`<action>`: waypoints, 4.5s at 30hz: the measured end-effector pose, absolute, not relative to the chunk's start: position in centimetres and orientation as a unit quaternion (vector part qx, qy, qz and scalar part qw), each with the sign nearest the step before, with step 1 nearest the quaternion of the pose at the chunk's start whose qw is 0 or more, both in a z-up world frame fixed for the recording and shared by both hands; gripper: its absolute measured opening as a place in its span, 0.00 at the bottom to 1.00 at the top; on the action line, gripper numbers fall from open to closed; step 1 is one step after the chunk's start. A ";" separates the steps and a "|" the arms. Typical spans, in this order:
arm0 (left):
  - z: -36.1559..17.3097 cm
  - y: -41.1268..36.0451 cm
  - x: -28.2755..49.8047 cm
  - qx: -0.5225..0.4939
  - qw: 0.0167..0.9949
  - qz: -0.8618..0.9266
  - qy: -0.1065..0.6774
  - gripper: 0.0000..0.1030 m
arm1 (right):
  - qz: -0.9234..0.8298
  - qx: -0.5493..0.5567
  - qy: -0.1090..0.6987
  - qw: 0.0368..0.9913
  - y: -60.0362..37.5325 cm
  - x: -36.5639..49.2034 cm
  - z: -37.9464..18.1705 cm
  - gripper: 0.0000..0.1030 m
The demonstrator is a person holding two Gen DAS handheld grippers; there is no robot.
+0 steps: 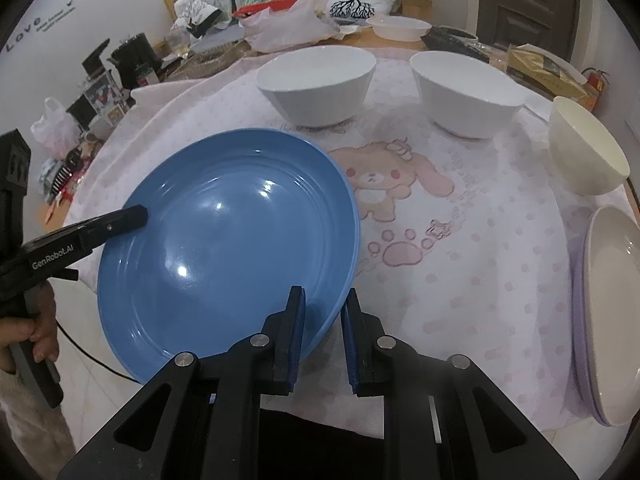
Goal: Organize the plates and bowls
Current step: 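Carry the blue plate with both tools onto the beige plate and open, then grasp the rim of a white bowl with both tools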
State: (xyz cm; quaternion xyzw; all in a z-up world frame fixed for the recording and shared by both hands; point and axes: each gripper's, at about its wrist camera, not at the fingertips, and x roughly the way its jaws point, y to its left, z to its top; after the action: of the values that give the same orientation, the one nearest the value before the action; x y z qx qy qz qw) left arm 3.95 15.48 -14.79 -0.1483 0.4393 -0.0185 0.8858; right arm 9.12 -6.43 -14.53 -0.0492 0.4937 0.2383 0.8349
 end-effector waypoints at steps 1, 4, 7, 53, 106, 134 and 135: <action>-14.6 15.3 4.0 -0.147 0.887 -0.019 0.438 0.08 | 0.238 -0.047 0.491 0.837 -6.7 9.1 -14.3 0.12; -13.6 14.2 4.3 -0.143 0.889 -0.024 0.434 0.08 | 0.238 -0.039 0.483 0.842 -7.8 9.2 -13.5 0.12; -12.7 12.9 4.6 -0.136 0.892 -0.026 0.431 0.08 | 0.235 -0.026 0.474 0.848 -9.4 9.1 -12.7 0.12; -10.0 -19.7 14.4 0.044 0.864 -0.167 0.472 0.09 | 0.039 0.062 0.427 0.901 -39.3 9.1 -11.5 0.12; -12.9 -20.3 16.0 0.093 0.856 -0.161 0.482 0.15 | 0.020 -0.009 0.458 0.888 -37.4 10.3 -13.1 0.28; -3.4 -5.3 22.1 0.060 0.888 -0.134 0.436 0.47 | 0.197 0.005 0.402 0.894 -24.6 13.8 -8.3 0.79; -3.4 -4.9 23.1 0.061 0.886 -0.133 0.439 0.48 | 0.205 0.000 0.398 0.894 -23.7 14.2 -8.3 0.84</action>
State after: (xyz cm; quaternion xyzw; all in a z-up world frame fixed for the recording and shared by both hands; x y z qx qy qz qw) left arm 23.11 -4.91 -3.42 0.0608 0.4394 -0.1332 0.8863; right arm 14.23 -23.70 -8.33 0.0001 0.3978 0.2051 0.8942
